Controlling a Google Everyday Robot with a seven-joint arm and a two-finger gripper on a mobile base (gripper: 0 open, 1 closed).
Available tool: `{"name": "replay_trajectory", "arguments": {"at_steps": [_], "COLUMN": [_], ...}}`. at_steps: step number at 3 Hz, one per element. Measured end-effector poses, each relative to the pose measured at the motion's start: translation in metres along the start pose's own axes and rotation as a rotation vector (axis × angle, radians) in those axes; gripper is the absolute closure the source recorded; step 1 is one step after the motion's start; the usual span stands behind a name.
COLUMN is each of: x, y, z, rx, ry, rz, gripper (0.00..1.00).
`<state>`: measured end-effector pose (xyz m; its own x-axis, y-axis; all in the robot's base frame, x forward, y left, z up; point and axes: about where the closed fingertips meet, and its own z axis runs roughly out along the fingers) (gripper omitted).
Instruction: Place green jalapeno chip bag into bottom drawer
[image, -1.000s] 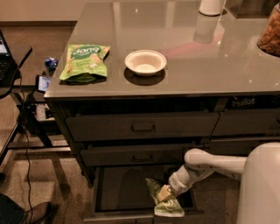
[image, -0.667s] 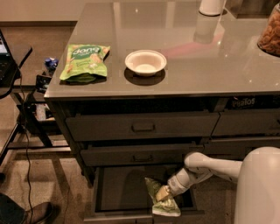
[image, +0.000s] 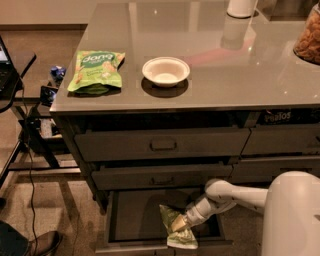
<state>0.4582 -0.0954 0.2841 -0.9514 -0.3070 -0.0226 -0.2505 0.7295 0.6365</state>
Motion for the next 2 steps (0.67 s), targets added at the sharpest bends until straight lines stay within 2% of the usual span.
{"name": "replay_trajectory", "arguments": {"at_steps": [2], "x": [-0.026], "y": [0.001], "z": [0.036], "rx": [-0.033], "ry": [-0.066], "rz": [-0.034], "gripper": [1.0]}}
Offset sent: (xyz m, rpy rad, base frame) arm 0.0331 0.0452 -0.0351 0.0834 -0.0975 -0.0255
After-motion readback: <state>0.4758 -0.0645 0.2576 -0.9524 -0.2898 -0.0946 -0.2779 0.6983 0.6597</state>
